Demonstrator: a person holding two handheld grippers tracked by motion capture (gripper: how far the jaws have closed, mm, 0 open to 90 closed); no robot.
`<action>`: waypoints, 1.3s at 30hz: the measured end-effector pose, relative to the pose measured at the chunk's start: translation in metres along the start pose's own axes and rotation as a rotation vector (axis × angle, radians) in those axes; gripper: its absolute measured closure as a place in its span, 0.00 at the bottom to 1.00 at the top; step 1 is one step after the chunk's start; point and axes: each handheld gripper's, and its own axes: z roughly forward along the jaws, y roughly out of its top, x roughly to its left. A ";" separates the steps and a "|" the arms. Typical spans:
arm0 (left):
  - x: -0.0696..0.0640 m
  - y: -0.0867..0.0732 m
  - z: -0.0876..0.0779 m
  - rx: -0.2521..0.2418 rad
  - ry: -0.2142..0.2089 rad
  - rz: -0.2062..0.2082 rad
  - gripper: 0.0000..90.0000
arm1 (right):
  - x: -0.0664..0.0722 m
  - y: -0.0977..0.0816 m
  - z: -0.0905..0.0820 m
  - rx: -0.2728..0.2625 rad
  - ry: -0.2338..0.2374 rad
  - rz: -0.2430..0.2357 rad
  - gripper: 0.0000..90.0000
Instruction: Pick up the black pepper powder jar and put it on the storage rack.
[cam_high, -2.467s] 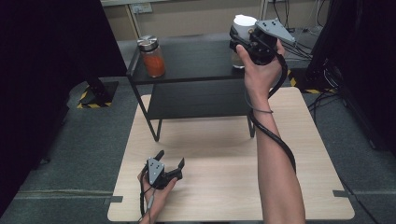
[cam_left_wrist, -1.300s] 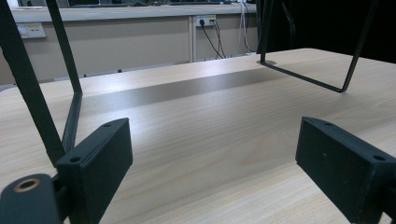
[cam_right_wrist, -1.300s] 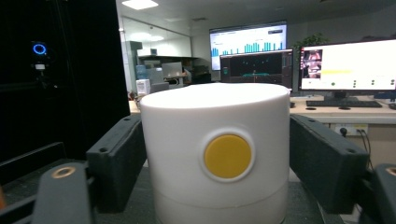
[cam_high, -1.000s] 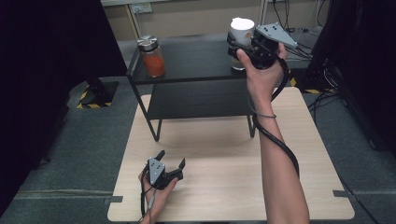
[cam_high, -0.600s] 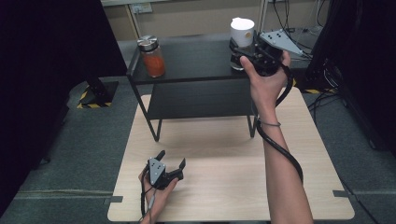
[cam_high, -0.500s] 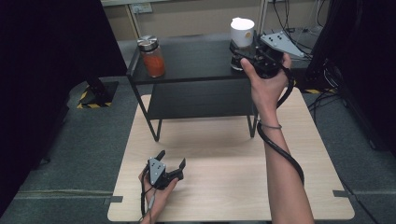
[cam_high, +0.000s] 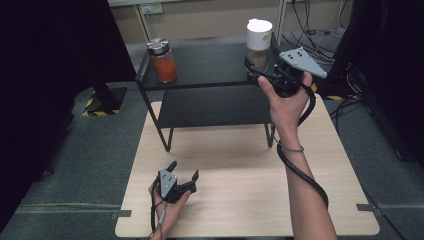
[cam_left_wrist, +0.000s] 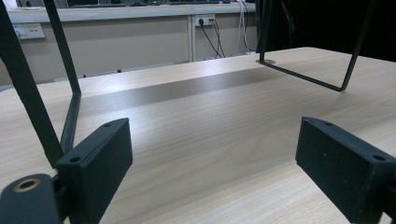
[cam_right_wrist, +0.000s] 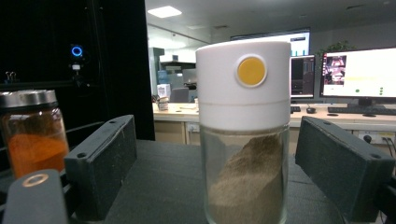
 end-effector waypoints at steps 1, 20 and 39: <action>0.000 0.000 0.000 0.000 0.000 0.000 0.12 | 0.000 -0.001 -0.001 0.001 0.002 0.000 0.14; -0.001 -0.001 0.000 -0.003 0.003 0.000 0.12 | 0.002 -0.022 -0.027 -0.021 0.035 0.009 0.14; -0.001 -0.001 0.000 -0.006 0.004 -0.001 0.12 | -0.006 -0.056 -0.054 -0.006 0.076 0.043 0.14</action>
